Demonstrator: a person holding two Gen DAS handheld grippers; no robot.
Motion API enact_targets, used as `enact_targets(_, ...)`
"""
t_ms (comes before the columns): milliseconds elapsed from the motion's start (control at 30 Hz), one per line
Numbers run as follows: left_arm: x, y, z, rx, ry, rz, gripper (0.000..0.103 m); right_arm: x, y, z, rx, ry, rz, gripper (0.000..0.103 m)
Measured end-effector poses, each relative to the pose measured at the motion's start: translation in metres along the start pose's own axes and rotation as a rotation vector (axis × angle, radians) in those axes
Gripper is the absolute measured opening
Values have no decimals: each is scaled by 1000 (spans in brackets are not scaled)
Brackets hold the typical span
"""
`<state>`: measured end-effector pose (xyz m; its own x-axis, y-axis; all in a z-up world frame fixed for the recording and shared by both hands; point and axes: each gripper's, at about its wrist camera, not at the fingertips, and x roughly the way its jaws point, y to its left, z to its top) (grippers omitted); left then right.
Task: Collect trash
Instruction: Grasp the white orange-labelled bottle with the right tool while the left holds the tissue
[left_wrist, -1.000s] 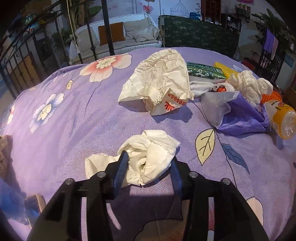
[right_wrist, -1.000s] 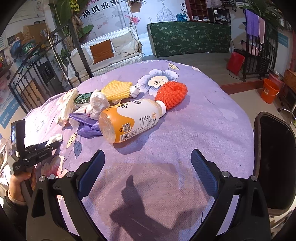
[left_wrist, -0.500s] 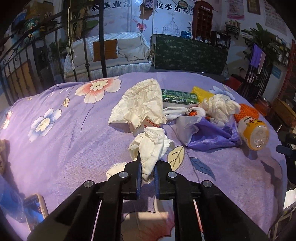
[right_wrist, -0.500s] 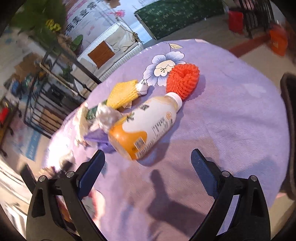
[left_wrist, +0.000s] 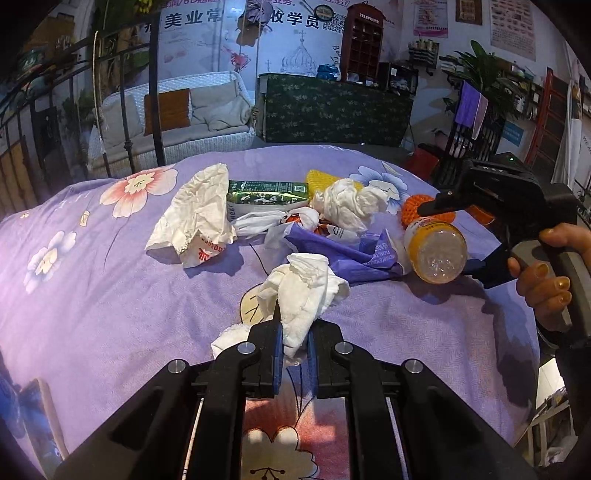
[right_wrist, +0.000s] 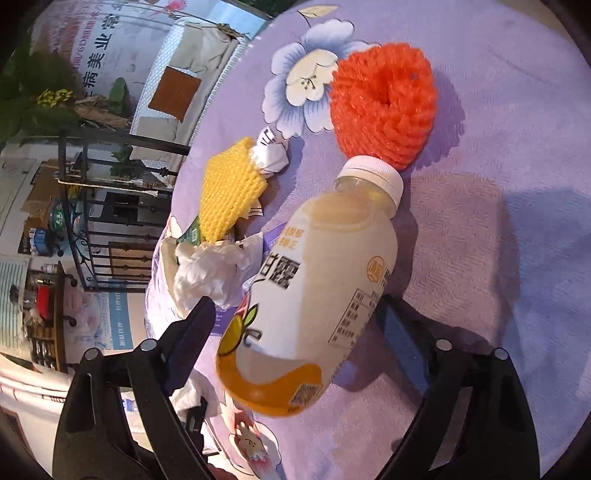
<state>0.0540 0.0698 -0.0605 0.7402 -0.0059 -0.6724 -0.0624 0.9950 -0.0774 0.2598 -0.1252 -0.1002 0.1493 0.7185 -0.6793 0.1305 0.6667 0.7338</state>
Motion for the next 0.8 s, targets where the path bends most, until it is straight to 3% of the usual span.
enact_targets(167, 3, 0, -8, -8, 20, -8, 10, 8, 0, 4, -3, 4, -3, 79)
enact_targets(300, 6, 0, -10, -10, 33, -23, 10, 1, 0, -2, -23, -7, 0, 67)
enact_targets(567, 4, -12, -10, 5, 30, -37, 10, -23, 1, -18, -109, -37, 19, 64)
enact_targets(800, 4, -21, -10, 23, 28, -50, 10, -20, 12, -26, -256, -14, -110, 64)
